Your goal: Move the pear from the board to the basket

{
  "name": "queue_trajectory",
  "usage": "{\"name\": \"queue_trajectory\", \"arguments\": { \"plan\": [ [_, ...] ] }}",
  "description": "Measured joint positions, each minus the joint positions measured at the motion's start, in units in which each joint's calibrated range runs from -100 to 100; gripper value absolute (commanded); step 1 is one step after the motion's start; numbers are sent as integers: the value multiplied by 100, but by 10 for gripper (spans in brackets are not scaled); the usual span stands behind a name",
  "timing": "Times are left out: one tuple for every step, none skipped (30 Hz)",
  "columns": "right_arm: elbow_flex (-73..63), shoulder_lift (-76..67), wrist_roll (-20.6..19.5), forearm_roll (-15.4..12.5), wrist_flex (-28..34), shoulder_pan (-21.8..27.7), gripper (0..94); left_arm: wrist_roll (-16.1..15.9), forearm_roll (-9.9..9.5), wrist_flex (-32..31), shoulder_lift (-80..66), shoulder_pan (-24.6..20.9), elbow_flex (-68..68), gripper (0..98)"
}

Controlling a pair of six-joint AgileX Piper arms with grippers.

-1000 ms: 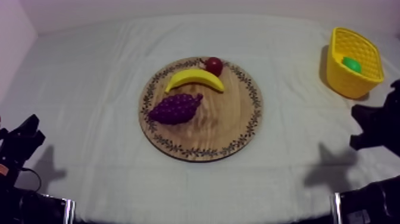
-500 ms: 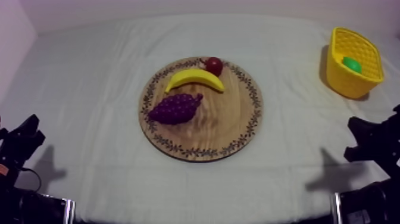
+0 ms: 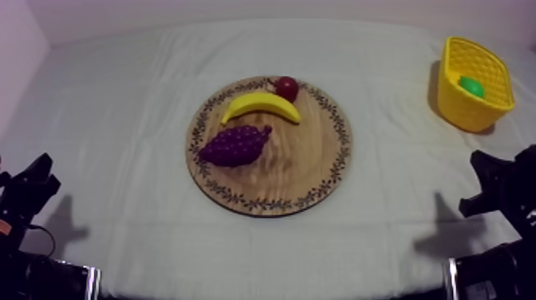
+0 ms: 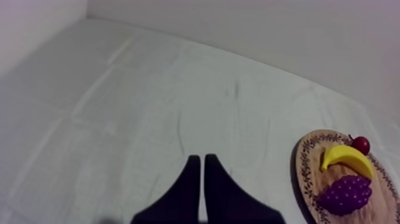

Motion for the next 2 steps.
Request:
{"name": "queue_trajectory", "arguments": {
  "plan": [
    [2,0,69,0,0,0,5,0,0,0,0,0,0,1],
    [8,0,118,0,0,0,5,0,0,0,0,0,0,1]
  ]
}}
